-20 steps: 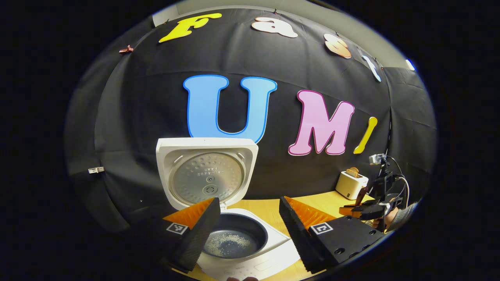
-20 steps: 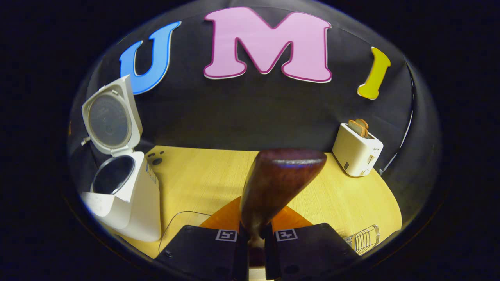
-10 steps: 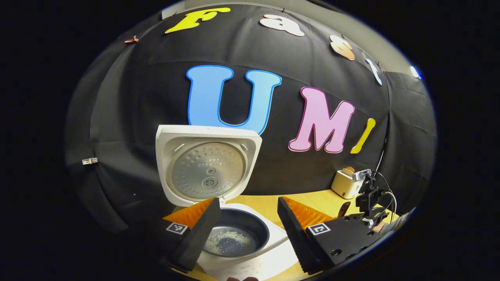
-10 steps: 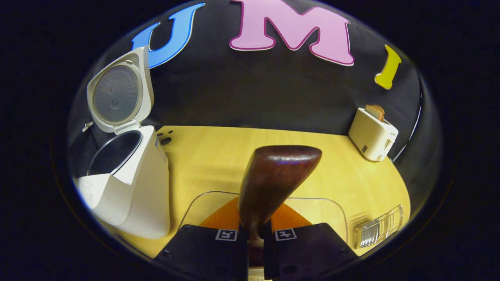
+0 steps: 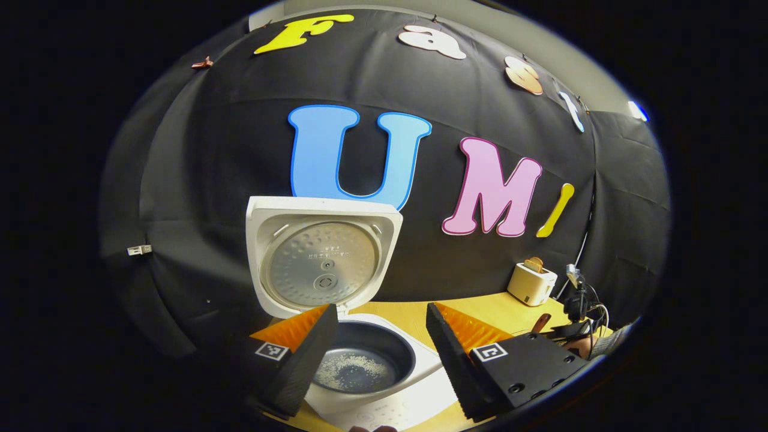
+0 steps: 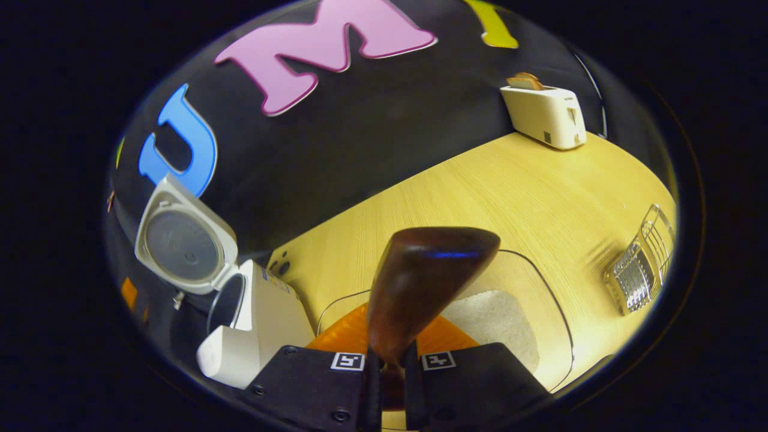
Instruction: Close the left gripper, press the button to open the rice cooker; take a wooden spoon from the chopstick holder with the right hand, scoop a spoonful of rice and pour it into the rice cooker, then put the wooden spoon back into the chopstick holder.
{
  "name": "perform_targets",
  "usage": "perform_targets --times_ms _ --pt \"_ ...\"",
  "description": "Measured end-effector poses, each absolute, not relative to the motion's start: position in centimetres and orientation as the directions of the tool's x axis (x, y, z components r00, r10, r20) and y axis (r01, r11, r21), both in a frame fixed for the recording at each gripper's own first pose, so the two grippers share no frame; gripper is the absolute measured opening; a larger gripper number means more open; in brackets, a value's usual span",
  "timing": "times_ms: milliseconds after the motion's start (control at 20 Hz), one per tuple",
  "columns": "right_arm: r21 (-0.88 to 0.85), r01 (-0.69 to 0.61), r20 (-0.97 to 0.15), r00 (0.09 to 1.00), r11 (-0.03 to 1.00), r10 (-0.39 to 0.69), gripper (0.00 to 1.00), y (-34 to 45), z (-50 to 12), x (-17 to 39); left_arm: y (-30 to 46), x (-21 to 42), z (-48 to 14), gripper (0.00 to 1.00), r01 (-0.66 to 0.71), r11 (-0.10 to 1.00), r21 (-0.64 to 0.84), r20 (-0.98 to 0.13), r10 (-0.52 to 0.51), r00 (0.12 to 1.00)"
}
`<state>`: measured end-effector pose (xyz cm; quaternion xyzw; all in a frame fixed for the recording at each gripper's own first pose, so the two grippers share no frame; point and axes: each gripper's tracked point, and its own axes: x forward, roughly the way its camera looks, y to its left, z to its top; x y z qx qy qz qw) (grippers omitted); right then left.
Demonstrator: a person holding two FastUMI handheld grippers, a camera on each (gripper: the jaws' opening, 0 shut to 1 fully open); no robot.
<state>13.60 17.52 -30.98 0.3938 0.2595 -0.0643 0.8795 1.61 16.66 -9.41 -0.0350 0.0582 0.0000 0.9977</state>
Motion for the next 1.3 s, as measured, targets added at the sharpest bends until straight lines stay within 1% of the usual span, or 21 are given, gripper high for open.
perform_targets --times_ms 100,350,550,750,900,1000,1300 --pt "0.711 0.346 -0.48 0.875 0.612 0.063 0.2 15.6 -30.2 13.2 16.8 1.4 -9.3 0.95 -0.01 0.998 -0.068 -0.116 0.002 0.993" --pt "0.776 0.368 -0.435 0.9 0.512 0.012 0.19 12.2 -27.8 12.1 16.6 1.2 -9.0 0.95 -0.016 0.998 -0.064 -0.108 0.009 0.994" --pt "0.808 0.345 -0.398 0.917 0.478 0.01 0.19 11.4 -24.6 12.8 16.8 1.2 -8.9 0.95 -0.026 0.998 -0.061 -0.103 0.02 0.994" --pt "0.846 0.244 -0.308 0.95 0.474 0.06 0.19 13.2 -19.1 15.7 16.9 0.9 -9.0 0.95 -0.042 0.997 -0.066 -0.104 0.035 0.994" --pt "0.878 0.155 -0.237 0.963 0.452 0.129 0.19 16.5 -15.0 18.5 17.3 0.4 -9.3 0.95 -0.055 0.996 -0.064 -0.106 0.048 0.993" --pt "0.876 0.106 -0.208 0.963 0.471 0.17 0.19 18.8 -12.9 20.4 17.6 0.1 -9.6 0.95 -0.063 0.995 -0.073 -0.112 0.055 0.992" --pt "0.866 0.01 -0.168 0.948 0.5 0.271 0.19 26.2 -10.4 24.5 18.9 -1.1 -11.0 0.95 -0.106 0.99 -0.094 -0.137 0.092 0.986"
